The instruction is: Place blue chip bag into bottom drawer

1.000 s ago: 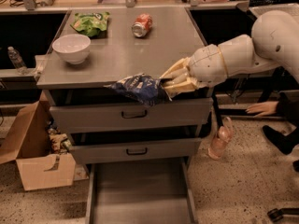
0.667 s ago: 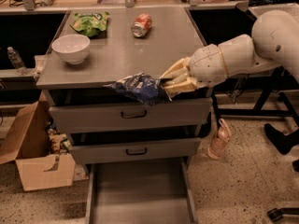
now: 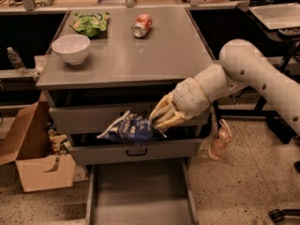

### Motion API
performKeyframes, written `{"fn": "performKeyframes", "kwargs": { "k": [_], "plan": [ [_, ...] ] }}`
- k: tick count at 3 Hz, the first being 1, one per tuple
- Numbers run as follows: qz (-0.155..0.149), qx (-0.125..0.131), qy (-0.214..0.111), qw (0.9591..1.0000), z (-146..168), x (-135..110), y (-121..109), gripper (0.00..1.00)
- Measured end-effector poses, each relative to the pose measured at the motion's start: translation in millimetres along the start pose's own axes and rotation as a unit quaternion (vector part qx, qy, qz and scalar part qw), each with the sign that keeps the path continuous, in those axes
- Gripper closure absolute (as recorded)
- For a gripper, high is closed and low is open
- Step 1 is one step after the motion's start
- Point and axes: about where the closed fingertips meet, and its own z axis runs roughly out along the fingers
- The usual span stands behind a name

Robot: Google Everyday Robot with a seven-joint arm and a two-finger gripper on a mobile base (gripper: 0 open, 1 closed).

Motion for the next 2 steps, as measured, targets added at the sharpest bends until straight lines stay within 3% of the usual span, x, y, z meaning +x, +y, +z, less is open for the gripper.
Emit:
{"fn": "performKeyframes", "kwargs": {
  "k": [1,2],
  "plan": [
    [0.019,-0.058,0.0,0.9981,49,50,51,1.0],
    [0.072,-0.057,0.008,0.9957,101,122,97,1.0]
  ]
}}
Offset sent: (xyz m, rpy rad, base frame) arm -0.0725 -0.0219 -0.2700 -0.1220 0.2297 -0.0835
